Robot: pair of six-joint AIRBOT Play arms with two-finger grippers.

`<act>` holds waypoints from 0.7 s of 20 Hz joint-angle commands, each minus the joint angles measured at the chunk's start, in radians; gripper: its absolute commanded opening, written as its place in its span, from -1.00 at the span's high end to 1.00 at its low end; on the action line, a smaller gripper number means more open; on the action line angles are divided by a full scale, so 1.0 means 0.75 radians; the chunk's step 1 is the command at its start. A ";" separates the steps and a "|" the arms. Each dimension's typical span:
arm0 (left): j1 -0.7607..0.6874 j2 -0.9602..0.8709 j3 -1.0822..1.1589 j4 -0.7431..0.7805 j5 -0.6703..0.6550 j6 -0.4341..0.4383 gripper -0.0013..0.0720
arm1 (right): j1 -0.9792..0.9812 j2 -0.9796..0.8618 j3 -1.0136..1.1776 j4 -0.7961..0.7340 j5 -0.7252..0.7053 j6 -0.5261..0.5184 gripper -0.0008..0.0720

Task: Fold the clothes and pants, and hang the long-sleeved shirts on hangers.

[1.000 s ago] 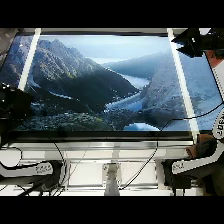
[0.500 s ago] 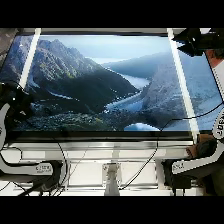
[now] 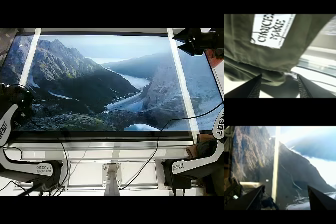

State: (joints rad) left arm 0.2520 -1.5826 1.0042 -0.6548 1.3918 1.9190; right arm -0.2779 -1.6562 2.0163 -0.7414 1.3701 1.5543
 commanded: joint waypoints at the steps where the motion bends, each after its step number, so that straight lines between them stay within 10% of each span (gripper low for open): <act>1: -0.002 -0.040 -0.007 0.100 -0.018 -0.010 -0.44 | 0.000 0.000 0.000 0.017 0.000 0.000 -0.71; 14: -0.004 -0.131 -0.006 0.379 -0.153 -0.320 -0.35 | 0.001 0.000 0.000 0.016 0.048 0.000 -0.71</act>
State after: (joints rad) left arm 0.2497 -1.6752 1.0000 -0.4175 1.3094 1.7496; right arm -0.2779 -1.6562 2.0163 -0.7292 1.3991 1.5539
